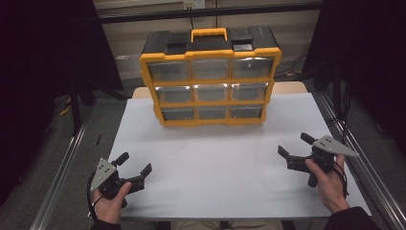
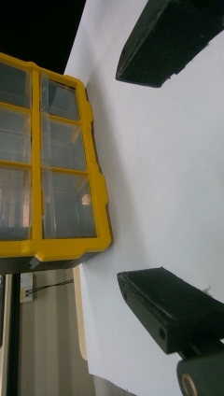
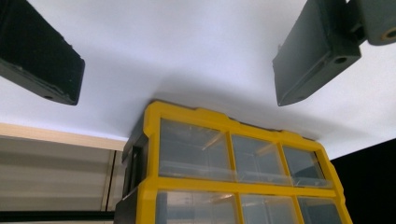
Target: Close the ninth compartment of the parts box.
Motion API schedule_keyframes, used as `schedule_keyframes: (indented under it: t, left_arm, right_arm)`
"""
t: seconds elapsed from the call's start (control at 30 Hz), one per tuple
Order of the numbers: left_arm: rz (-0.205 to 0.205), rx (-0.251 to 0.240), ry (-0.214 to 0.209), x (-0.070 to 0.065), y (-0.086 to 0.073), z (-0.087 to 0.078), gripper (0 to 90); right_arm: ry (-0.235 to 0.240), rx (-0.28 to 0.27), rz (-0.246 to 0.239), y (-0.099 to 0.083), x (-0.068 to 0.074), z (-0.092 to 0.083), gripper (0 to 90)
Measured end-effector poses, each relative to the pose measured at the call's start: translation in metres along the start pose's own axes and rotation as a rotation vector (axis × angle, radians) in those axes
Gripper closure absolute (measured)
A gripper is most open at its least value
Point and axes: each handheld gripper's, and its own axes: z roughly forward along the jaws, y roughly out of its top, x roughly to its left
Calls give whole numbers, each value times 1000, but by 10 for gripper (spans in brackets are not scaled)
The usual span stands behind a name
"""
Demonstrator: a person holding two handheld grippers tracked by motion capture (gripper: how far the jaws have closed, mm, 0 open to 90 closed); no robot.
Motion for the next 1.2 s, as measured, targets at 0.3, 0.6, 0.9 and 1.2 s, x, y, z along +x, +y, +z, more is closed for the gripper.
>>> schedule_keyframes:
  t: [0.3, 0.6, 0.9, 1.2]
  left_arm:
    - [-9, 7, 10, 1, -1, -2, 48]
    - [-24, 11, 22, 1, -2, -4, 48]
    - [-41, 14, 29, 2, -3, -8, 52]
    - [-51, 17, 39, 2, -3, -11, 51]
  right_arm:
    - [-7, 9, 4, -5, 0, -15, 14]
    - [-26, 18, 22, -11, -5, -33, 13]
    - [-49, 23, 36, -16, -7, -48, 14]
    - [-62, 19, 40, -18, -8, -57, 12]
